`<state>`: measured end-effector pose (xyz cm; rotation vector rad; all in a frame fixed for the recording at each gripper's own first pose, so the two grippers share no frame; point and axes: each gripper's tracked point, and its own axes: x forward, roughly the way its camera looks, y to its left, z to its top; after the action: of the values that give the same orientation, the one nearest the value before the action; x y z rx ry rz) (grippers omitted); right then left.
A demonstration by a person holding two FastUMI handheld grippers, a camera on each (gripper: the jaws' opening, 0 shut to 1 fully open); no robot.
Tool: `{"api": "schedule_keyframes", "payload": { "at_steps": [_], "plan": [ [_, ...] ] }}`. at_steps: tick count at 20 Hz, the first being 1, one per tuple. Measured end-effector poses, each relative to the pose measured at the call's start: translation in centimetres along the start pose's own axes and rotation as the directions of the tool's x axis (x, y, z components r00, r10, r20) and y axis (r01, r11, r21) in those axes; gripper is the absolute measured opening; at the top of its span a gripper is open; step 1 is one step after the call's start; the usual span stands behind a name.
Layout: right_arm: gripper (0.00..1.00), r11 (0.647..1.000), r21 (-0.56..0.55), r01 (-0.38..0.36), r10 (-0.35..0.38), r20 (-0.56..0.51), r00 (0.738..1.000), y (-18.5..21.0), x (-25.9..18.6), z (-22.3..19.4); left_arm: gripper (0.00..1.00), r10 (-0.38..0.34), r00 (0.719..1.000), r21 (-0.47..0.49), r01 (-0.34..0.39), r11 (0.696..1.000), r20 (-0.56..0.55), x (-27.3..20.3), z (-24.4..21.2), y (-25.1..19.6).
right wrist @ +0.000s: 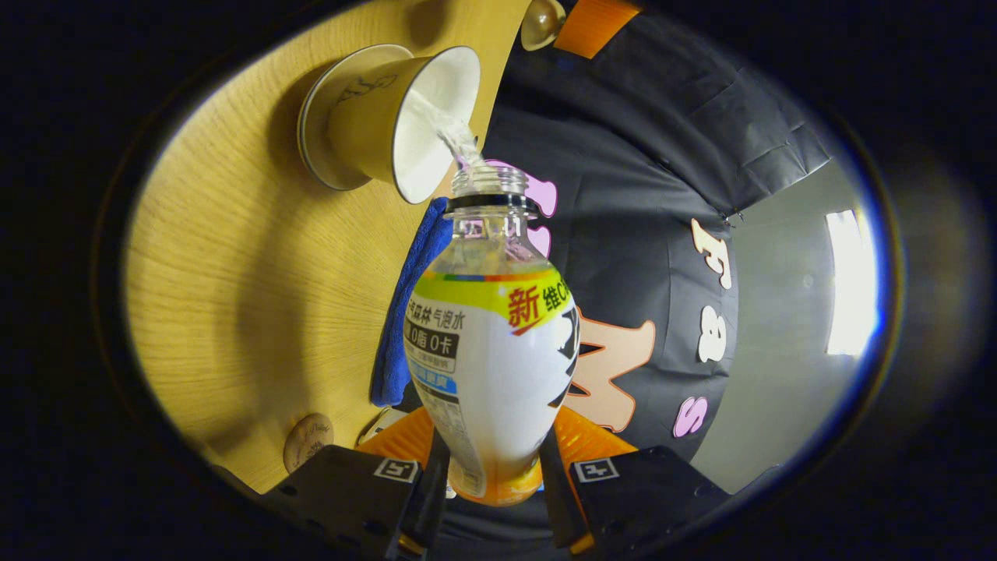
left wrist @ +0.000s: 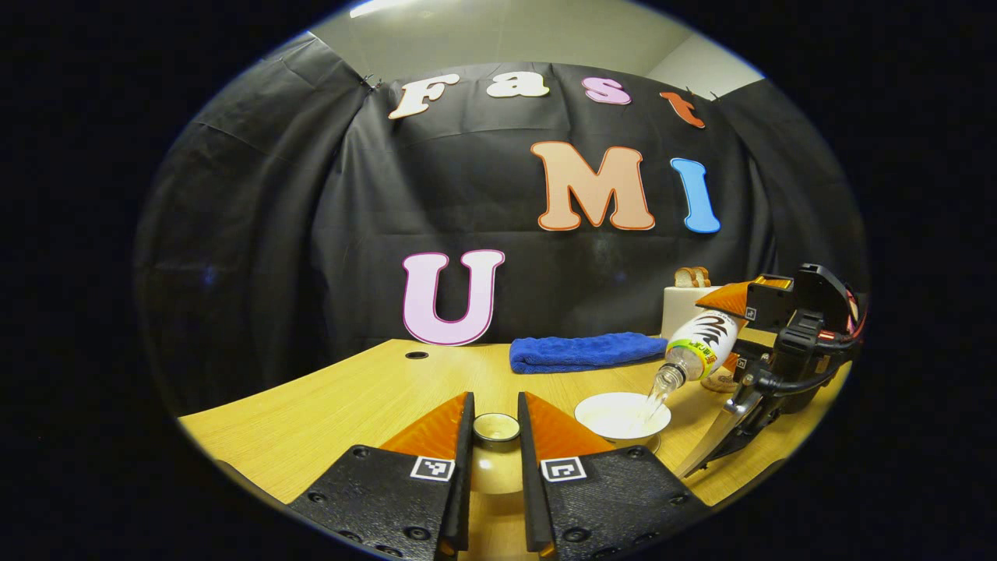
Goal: Open the teacup lid with one hand, grasp the water bottle and pour water into the teacup with the other hand; after pouring, place the water bottle on the coaster and then close the teacup lid.
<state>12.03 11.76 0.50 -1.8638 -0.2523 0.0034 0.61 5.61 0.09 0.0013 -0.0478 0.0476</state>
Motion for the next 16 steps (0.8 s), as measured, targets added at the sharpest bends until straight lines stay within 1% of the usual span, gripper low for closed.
{"api": "schedule_keyframes", "payload": {
  "at_steps": [1, 4, 5, 6, 8, 10, 13, 14, 16],
  "plan": [
    [0.59, 1.0, -0.007, 0.01, -0.01, 0.002, 1.0, -0.3, 0.1, -0.1, 0.26, 0.0, 1.0, 0.0, 0.0, 1.0, 0.0, 0.0, 0.0, 0.0],
    [0.59, 0.999, -0.02, 0.026, -0.026, 0.0, 1.0, -1.4, 0.5, -0.2, 0.26, 0.001, 1.0, 0.001, -0.001, 1.0, 0.0, 0.0, 0.0, 0.0],
    [0.55, 0.999, -0.019, 0.029, -0.029, -0.001, 1.0, -1.2, 0.4, 0.0, 0.26, 0.001, 1.0, 0.0, -0.001, 1.0, 0.0, 0.0, 0.0, 0.0],
    [0.55, 0.999, -0.017, 0.033, -0.033, -0.002, 0.999, -1.3, 0.3, -0.1, 0.26, 0.001, 1.0, 0.0, -0.001, 1.0, -0.001, -0.1, 0.0, 0.0],
    [0.59, 0.999, -0.024, 0.043, -0.043, 0.001, 0.999, -1.5, 0.4, 0.0, 0.26, 0.001, 1.0, 0.0, -0.001, 1.0, 0.0, 0.0, 0.0, 0.0],
    [0.58, 0.998, -0.033, 0.048, -0.048, 0.005, 0.999, -1.9, 0.6, 0.1, 0.26, 0.001, 1.0, 0.0, -0.001, 1.0, -0.001, 0.0, -0.1, 0.0],
    [0.56, 1.0, -0.003, 0.018, -0.018, 0.001, 1.0, -1.2, 0.7, 0.1, 0.26, 0.001, 1.0, 0.0, -0.001, 1.0, 0.0, -0.1, 0.0, 0.0],
    [0.55, 0.999, 0.033, -0.008, 0.008, -0.003, 1.0, -0.6, 0.7, 0.1, 0.26, 0.001, 1.0, 0.001, -0.001, 1.0, -0.001, 0.0, 0.0, 0.0],
    [0.55, 0.986, 0.15, -0.078, 0.08, -0.01, 0.997, 0.8, 0.4, 0.3, 0.26, 0.001, 1.0, 0.003, -0.001, 1.0, 0.0, 0.0, 0.0, 0.0]
  ]
}}
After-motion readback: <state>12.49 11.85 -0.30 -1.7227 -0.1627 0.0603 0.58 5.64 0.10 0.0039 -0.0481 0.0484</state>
